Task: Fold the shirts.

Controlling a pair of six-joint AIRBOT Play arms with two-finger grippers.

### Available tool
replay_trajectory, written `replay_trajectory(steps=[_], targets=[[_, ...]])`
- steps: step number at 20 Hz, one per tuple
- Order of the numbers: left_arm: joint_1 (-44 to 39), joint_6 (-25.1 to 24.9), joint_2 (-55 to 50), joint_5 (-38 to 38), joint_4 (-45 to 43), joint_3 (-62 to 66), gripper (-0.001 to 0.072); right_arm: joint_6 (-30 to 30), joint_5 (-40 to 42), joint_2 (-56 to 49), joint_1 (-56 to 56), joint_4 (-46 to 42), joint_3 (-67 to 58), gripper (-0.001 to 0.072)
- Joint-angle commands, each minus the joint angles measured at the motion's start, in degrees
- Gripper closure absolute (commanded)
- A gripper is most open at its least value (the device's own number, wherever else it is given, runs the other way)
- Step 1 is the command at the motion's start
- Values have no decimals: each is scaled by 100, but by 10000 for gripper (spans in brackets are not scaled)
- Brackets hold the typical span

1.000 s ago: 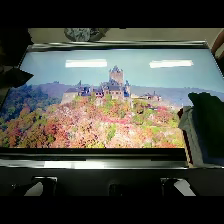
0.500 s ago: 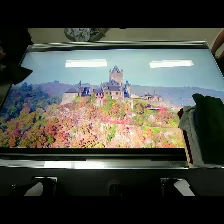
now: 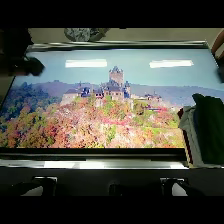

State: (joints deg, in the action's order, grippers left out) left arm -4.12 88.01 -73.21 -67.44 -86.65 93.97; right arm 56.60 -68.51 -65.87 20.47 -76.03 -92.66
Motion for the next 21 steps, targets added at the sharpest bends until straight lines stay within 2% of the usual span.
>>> replay_trajectory(steps=[1, 3, 5, 6, 21], targets=[[-306, 354, -435, -1860, -498, -669, 206, 601, -1578, -717, -2037, -494, 186, 22], [-306, 354, -55, -1392, 17, -1834, 206, 557, -1840, -1080, -2535, -350, 748, 30], [-308, 422, 267, -892, 33, -2601, 206, 605, -1674, -1281, -2861, -474, 1156, 28], [-308, 415, 293, -879, 17, -2715, 206, 680, -1617, -1368, -2979, -514, 1276, 28], [-310, 415, 282, -898, 13, -2721, 206, 684, -1690, -1484, -3084, -525, 1298, 30]])
